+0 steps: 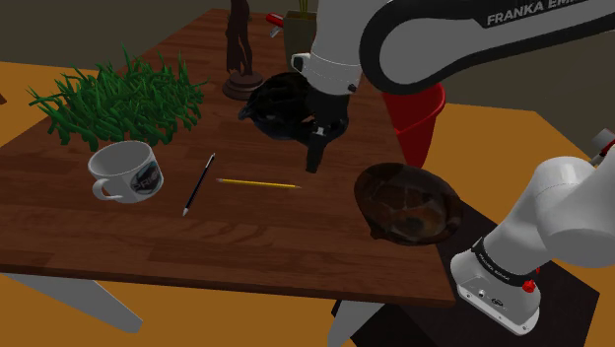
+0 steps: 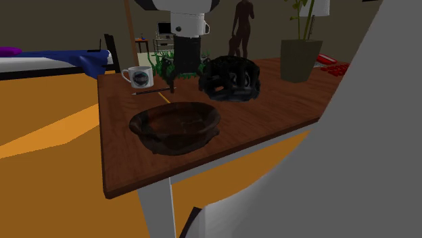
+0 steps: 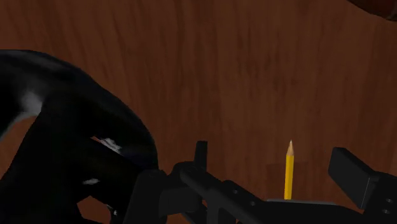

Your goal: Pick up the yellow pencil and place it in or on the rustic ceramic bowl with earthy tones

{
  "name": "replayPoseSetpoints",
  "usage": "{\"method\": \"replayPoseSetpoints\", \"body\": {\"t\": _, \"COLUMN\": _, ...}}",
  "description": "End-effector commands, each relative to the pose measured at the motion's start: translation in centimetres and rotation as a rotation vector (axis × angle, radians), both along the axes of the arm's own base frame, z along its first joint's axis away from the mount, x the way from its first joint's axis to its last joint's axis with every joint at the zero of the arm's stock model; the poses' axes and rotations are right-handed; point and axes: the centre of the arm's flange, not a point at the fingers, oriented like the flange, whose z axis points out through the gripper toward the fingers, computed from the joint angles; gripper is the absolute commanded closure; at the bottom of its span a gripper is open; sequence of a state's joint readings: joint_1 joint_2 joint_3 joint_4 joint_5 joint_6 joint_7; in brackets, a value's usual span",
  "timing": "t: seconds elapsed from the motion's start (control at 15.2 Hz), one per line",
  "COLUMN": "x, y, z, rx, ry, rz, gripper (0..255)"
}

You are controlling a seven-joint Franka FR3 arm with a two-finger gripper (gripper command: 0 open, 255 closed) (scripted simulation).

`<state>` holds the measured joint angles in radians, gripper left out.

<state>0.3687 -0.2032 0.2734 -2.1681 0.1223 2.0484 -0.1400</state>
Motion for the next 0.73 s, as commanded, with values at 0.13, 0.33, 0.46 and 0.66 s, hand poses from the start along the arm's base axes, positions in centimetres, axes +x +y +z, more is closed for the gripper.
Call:
{"method": "replayPoseSetpoints", "body": {"t": 0.13, "x": -0.9, "y": 4.6, "z": -1.1, "rx": 0.0, "ry": -0.018, "rz": 0.113, "gripper": 0}}
{"method": "replayPoseSetpoints", "body": {"t": 0.33, "x": -0.8, "y": 4.8, "z": -2.7, "rx": 0.0, "ry": -0.018, "rz": 0.113, "gripper": 0}}
{"method": "replayPoseSetpoints", "body": {"t": 0.46, "x": -0.8, "y": 4.9, "z": -3.7, "rx": 0.0, "ry": -0.018, "rz": 0.113, "gripper": 0}}
{"method": "replayPoseSetpoints", "body": {"t": 0.66, "x": -0.8, "y": 5.0, "z": -5.1, "rx": 0.0, "ry": -0.018, "rz": 0.113, "gripper": 0}}
